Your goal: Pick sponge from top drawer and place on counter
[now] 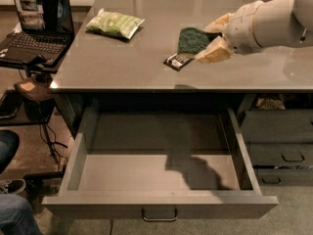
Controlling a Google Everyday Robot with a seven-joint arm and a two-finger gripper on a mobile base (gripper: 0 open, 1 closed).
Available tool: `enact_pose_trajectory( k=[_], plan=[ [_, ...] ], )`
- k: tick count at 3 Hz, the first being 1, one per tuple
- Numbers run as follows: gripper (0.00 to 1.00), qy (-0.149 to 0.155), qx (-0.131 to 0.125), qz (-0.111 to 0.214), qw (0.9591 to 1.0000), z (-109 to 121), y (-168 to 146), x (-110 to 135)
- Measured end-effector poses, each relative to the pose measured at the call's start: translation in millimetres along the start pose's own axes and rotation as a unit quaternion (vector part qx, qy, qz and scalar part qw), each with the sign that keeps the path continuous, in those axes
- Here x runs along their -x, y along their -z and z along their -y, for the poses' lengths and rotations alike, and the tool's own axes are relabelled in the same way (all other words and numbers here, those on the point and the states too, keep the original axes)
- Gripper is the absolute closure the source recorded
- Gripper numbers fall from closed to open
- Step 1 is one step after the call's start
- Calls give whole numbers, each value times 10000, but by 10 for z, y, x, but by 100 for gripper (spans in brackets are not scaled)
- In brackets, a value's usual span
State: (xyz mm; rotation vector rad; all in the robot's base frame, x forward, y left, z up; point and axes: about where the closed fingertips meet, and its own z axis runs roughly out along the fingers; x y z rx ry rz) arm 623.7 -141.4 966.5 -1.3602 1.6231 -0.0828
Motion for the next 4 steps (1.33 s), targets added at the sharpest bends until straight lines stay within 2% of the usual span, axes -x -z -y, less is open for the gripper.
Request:
enact_pose_trajectory(
  k=[1,2,3,4],
  plan=[
    [100,162,-61,300,9994,51,-150,202],
    [100,759,-251,589,9951,328,-322,757],
    [100,1474,-379,674,9860,591,-568,1410],
    [100,1731,-315,854,9807,511,-748,1788]
  ],
)
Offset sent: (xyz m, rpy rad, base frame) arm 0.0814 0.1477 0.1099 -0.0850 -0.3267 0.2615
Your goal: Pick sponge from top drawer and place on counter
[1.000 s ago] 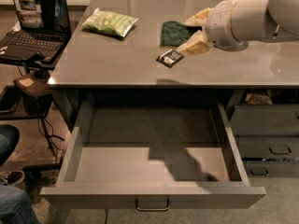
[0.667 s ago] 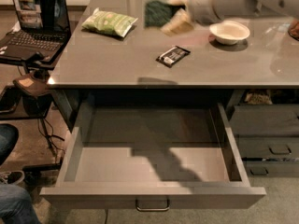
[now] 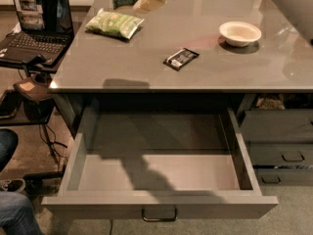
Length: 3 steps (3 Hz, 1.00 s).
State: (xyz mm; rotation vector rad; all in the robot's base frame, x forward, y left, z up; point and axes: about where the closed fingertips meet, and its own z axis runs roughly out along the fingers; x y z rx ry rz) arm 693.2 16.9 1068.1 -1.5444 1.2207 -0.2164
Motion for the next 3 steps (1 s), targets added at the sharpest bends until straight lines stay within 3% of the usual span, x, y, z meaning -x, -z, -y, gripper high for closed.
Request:
enact_pose_trajectory(
  k=[1,2,3],
  plan=[
    [100,46,136,-115,9998,-87,-91,-128],
    [100,161,551,-157,9982,-429,-466,-438],
    [100,37,946,-379,9948,-831,-894,-907]
  ],
)
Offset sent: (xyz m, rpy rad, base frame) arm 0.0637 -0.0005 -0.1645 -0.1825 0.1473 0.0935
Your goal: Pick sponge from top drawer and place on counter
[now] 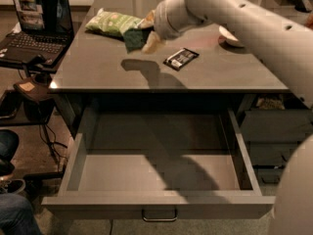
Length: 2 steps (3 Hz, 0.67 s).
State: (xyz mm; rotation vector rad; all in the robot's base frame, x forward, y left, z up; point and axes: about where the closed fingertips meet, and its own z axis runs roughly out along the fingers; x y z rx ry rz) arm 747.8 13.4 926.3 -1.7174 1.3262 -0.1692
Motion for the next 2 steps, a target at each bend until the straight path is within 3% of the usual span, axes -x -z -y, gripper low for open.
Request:
enact_pose_trajectory(
  k=[1,2],
  plan=[
    [100,-356,155,-229,9990,-199,-276,-371],
    [81,-391,169,-238,9988,-214,-294,-391]
  ],
)
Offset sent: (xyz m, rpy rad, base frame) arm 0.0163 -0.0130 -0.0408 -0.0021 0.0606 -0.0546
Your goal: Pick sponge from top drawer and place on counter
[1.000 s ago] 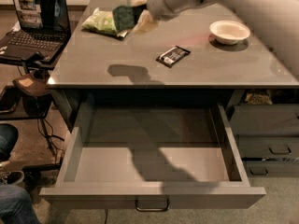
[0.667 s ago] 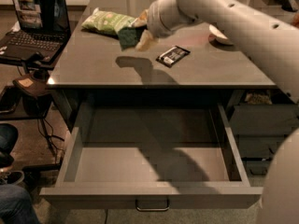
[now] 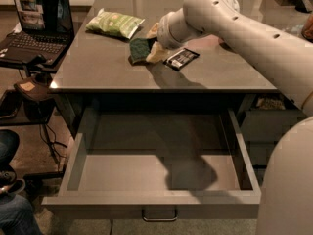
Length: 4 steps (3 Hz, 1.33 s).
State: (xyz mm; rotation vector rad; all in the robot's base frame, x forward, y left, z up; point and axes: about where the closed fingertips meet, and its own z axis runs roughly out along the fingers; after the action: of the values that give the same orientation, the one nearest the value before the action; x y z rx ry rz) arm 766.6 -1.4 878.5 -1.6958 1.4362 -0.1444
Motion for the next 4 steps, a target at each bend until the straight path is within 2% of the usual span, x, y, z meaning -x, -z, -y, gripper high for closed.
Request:
enact_pose_trajectory(
  k=[3,4],
  plan=[
    [12,0,1,0,10000,-1,-1,0],
    [0,0,1,0,10000,-1,-1,0]
  ],
)
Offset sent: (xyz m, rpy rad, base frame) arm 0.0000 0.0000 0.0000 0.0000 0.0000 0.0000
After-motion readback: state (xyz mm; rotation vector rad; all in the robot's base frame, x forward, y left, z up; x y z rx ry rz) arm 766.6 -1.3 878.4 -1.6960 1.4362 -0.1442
